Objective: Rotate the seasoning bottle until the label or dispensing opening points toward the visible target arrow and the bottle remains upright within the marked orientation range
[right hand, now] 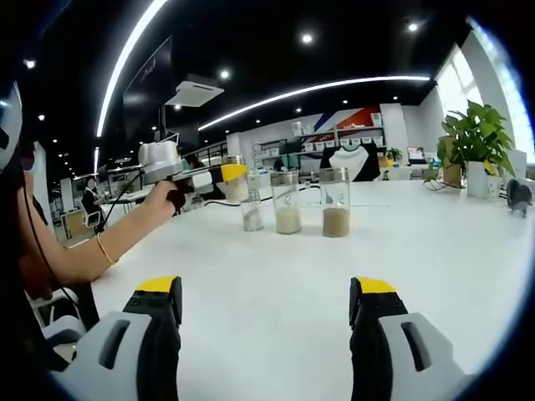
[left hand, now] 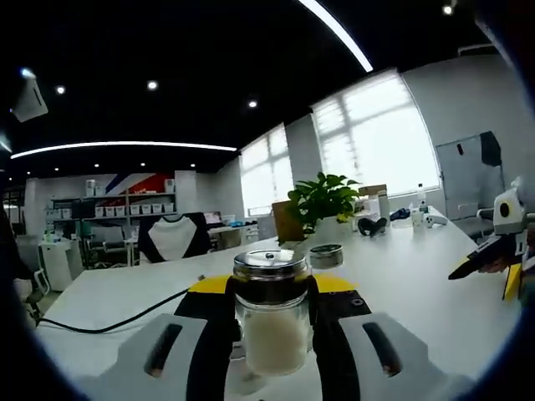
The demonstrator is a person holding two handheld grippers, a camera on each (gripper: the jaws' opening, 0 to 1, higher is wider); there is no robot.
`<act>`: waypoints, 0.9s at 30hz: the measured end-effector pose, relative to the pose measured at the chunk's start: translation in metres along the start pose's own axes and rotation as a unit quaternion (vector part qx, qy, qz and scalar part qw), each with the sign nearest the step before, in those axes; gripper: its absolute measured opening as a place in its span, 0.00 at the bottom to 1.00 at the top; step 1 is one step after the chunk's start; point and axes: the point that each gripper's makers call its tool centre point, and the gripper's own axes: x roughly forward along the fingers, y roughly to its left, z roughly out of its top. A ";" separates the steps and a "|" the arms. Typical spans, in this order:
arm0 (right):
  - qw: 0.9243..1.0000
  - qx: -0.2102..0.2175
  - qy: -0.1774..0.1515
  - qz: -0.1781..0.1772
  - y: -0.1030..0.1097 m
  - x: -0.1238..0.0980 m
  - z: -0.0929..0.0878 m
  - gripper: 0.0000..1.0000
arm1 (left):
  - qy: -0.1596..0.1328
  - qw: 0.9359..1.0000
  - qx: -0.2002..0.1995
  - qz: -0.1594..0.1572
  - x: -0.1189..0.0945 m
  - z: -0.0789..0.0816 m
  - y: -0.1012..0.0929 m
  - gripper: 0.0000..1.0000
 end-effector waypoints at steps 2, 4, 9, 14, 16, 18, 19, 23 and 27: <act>1.000 0.001 0.000 0.001 0.000 0.000 0.000 0.83 | 0.000 1.000 -0.003 -0.010 0.002 0.001 -0.007 0.36; 1.000 0.000 0.002 0.002 0.001 0.001 -0.001 0.83 | 0.003 1.000 -0.004 -0.013 0.004 0.000 -0.012 0.36; 1.000 0.002 0.003 0.003 0.000 0.002 -0.002 0.83 | 0.005 0.999 -0.004 -0.035 0.007 -0.002 -0.025 0.36; 1.000 0.006 0.001 0.002 -0.002 0.004 -0.001 0.82 | 0.006 0.997 -0.009 -0.075 0.012 -0.002 -0.045 0.36; 1.000 0.003 0.004 0.003 -0.002 0.005 -0.001 0.82 | 0.008 0.996 -0.009 -0.087 0.013 -0.004 -0.051 0.36; 1.000 0.002 0.002 0.004 -0.003 0.006 0.000 0.82 | 0.008 0.995 -0.015 -0.098 0.014 -0.004 -0.057 0.36; 1.000 0.003 0.001 0.004 -0.003 0.006 0.000 0.82 | 0.008 0.994 -0.017 -0.103 0.015 -0.005 -0.060 0.36; 1.000 0.008 -0.001 0.009 0.000 0.010 0.000 0.82 | 0.008 0.991 -0.036 -0.129 0.017 -0.008 -0.073 0.36; 1.000 0.004 -0.002 0.018 0.007 0.014 0.002 0.82 | 0.013 0.988 -0.031 -0.153 0.019 -0.011 -0.087 0.36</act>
